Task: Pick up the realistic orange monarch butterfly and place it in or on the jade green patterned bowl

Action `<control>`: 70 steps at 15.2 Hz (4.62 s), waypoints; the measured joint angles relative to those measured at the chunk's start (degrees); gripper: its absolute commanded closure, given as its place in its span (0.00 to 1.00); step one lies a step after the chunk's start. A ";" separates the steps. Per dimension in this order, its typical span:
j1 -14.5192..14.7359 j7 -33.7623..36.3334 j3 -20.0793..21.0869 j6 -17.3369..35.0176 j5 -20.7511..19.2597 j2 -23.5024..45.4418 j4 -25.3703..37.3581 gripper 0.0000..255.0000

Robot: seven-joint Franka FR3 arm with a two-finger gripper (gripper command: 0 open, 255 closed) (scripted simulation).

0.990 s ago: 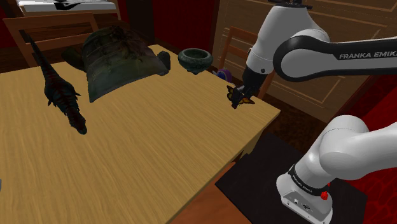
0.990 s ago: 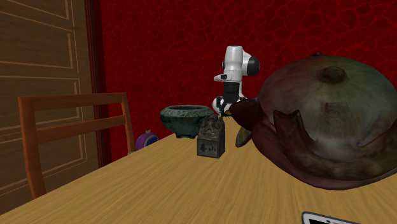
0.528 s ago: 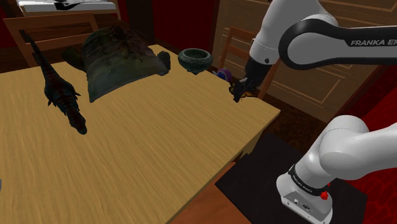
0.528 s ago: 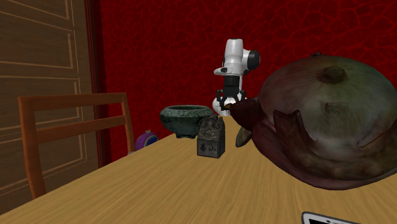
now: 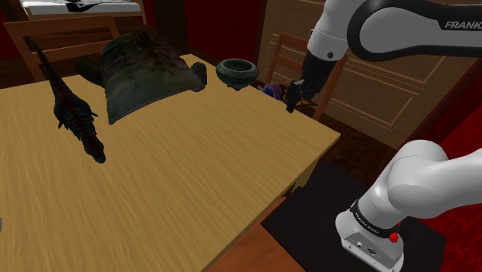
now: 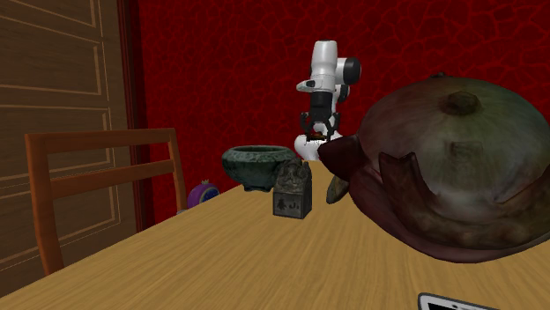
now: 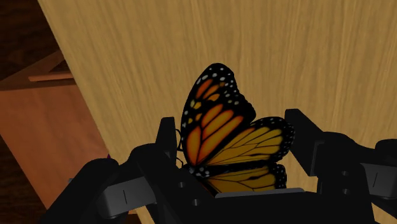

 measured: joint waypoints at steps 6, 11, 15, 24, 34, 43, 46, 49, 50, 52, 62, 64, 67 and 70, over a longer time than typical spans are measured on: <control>-0.15 -0.11 -0.28 -4.40 -0.23 0.38 4.78 1.00; -0.32 -0.23 -0.53 -8.04 -0.47 1.30 9.34 1.00; -0.39 -0.15 -0.54 -10.98 -0.55 2.05 13.03 1.00; -1.73 -1.69 -1.60 -9.55 -1.95 13.67 23.19 1.00; -3.41 -3.89 -2.84 -7.51 -3.83 35.67 43.11 1.00; -3.98 -5.41 -3.51 -12.50 -5.16 58.74 71.14 1.00; -4.11 -5.51 -3.57 -10.54 -5.13 58.72 69.18 1.00; -4.17 -5.46 -3.58 -7.97 -5.10 58.22 66.11 1.00; -4.21 -5.48 -3.59 -7.18 -5.07 57.87 64.98 1.00; -4.24 -5.44 -3.60 -5.48 -5.05 57.49 62.90 1.00; -4.32 -5.38 -3.63 -2.02 -5.03 56.94 58.92 1.00; -4.32 -5.38 -3.63 -2.02 -5.03 56.94 58.92 0.00; -4.32 -5.38 -3.63 -2.02 -5.03 56.94 58.92 0.00; -4.33 -5.44 -3.63 -2.77 -5.01 56.72 59.44 0.00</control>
